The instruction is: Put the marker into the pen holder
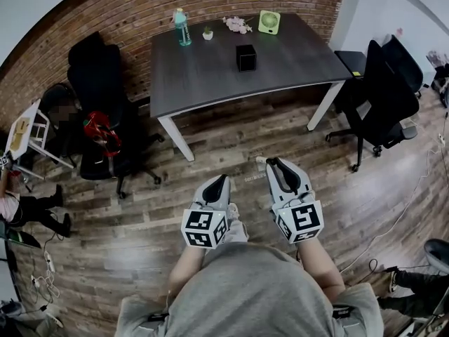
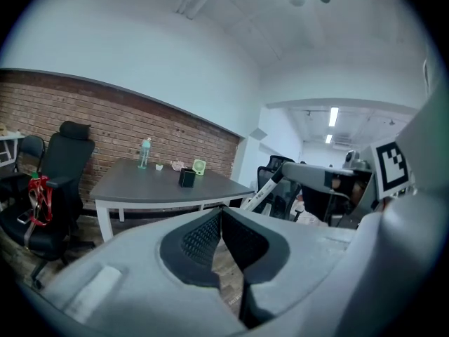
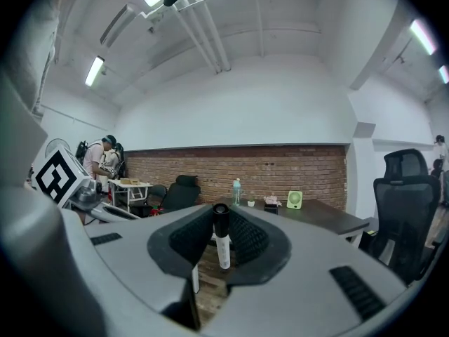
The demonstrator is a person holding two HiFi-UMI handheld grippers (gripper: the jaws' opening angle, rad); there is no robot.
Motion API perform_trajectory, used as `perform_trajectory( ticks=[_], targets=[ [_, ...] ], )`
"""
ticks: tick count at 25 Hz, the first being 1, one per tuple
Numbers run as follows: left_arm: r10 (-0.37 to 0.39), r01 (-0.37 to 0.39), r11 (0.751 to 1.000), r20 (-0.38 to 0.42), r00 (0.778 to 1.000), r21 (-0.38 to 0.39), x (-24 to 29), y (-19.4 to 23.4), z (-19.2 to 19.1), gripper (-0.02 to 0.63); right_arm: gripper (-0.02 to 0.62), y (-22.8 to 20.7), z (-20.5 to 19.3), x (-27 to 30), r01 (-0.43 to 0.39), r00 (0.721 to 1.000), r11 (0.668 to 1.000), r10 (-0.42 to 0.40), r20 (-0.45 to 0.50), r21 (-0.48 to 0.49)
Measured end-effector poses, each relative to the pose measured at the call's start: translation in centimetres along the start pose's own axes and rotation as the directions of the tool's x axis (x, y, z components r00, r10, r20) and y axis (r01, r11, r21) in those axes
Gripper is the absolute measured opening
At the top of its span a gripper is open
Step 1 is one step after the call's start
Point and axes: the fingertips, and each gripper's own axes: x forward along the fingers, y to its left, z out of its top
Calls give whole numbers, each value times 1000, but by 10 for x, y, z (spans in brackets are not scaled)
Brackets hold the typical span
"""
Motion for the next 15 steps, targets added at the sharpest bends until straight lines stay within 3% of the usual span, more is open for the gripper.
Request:
perform_trajectory(
  ticks=[15],
  targets=[
    [-23, 23, 1000, -2, 1000, 9, 95, 88, 57, 18, 71, -37, 21, 132, 26, 1000, 1000, -26, 10, -1]
  ],
)
